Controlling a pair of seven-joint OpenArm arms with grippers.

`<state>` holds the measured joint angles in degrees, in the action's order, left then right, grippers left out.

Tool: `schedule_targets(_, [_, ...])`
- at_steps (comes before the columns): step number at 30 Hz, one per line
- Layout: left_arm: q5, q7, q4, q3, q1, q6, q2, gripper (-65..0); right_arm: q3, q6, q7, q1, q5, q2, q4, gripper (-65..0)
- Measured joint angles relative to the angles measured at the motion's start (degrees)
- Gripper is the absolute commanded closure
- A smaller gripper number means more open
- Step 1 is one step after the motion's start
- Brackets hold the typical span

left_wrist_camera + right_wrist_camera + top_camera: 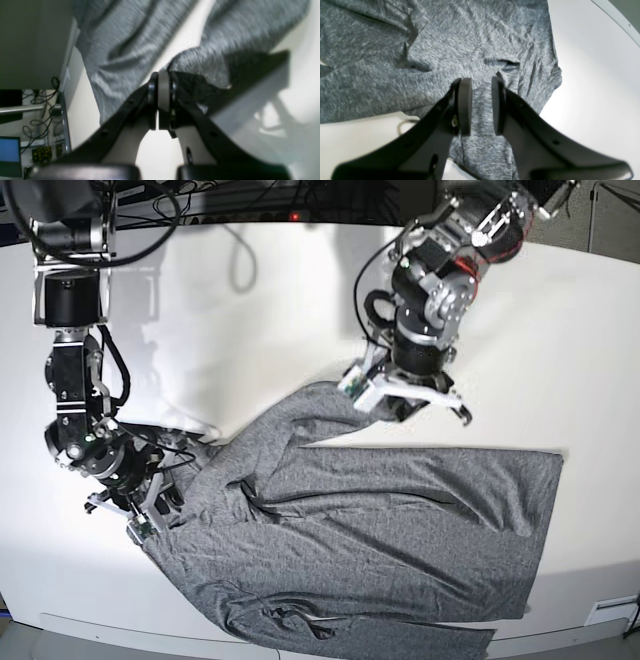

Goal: Fold the T-shirt properly
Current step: 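Grasp the sleeve cuff with the left gripper and pull it toward the hem, then lay the folded fabric down with both grippers near the hem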

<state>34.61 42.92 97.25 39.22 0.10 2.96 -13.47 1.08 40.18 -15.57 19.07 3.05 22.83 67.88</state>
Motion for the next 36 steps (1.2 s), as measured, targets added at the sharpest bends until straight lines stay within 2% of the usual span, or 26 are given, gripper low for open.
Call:
schedule_targets(5, [-0.63,0.31,0.0,0.15,-5.95,-0.13,-0.87,0.0,0.0,-0.07,-2.73,-0.02,0.0,-0.02,0.0,-14.1])
schedule_targets(13, [-9.38,-0.59,0.0,0.15,-16.79,-0.04,-6.6,0.0,0.0,-0.59,-3.04,0.0,-0.02,-0.31,0.0,-14.1])
schedule_targets(18, [-16.39,-1.84,-0.74,0.2,-23.47,-0.04,-9.25,0.0,0.02,-1.86,-3.43,0.0,-0.13,-1.84,0.0,-14.1])
schedule_targets(25, [-20.31,-5.33,-9.92,0.26,-28.24,-0.33,-8.76,0.0,0.04,-1.99,-3.67,0.0,0.2,-4.9,0.0,-14.1])
schedule_targets(36, [-21.88,-9.88,-30.03,0.26,-35.43,-1.03,-8.79,0.0,0.07,-2.86,-3.8,0.0,-0.04,-5.07,0.0,-14.1])
